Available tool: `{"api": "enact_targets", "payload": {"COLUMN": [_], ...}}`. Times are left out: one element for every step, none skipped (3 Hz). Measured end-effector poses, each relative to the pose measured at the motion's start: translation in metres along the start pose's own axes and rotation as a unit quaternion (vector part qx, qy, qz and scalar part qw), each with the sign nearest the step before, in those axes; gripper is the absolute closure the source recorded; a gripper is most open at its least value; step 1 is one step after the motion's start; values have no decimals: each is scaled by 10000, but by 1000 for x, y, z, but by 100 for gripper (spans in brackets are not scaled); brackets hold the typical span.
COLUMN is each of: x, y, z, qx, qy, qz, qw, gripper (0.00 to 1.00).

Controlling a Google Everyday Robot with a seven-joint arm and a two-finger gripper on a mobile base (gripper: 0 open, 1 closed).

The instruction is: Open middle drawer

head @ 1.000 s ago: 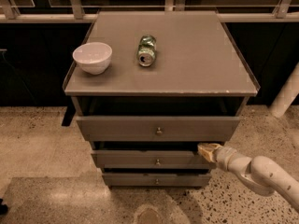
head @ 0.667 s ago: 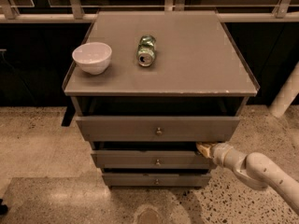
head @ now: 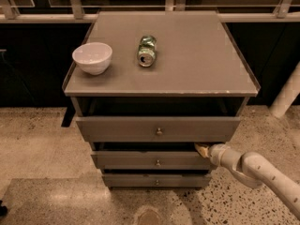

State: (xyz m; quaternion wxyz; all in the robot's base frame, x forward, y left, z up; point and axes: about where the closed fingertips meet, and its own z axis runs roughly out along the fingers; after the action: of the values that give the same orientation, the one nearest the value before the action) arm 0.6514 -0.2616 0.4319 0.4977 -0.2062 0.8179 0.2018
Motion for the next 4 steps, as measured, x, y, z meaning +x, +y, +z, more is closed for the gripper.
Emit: {"api": "enact_targets", "payload": {"x": [0,7,17,30], "y": [1,13,21,28], "z": [-1,-16,-30,-49], "qx": [0,-9,5,105], "qy": [1,501,881,1222], "qz": [0,177,398,674], "qw": [10000,9986,9953,9902], "gripper": [100,100,100,100]}}
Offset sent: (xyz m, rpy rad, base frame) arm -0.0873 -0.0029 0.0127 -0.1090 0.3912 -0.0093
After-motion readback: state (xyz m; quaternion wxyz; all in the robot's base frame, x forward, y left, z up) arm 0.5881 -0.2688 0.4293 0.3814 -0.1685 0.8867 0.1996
